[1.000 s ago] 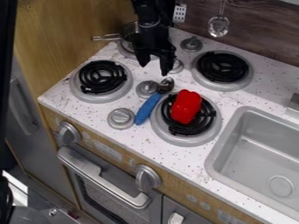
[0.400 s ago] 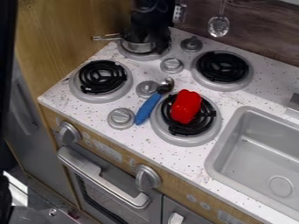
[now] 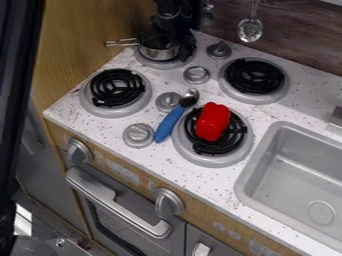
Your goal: Moved the silver pot to the left bottom burner
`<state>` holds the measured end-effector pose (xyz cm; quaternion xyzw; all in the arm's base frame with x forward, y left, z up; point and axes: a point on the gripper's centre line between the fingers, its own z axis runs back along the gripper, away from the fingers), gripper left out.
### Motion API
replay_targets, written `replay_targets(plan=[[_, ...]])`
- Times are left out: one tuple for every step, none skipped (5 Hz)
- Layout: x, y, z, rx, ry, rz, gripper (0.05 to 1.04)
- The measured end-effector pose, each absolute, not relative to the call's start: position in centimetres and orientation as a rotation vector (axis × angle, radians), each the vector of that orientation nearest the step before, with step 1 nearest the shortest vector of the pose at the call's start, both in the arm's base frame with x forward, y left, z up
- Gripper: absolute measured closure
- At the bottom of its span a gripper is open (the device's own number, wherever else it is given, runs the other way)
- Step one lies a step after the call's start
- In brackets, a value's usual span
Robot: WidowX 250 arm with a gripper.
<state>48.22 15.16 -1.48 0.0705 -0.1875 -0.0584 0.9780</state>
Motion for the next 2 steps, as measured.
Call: replay_targets(plan=[[48.45, 15.38, -2.10, 0.144, -0.375, -0.109, 0.093], [48.40, 15.50, -2.32, 0.147, -0.373, -0.106, 0.093]])
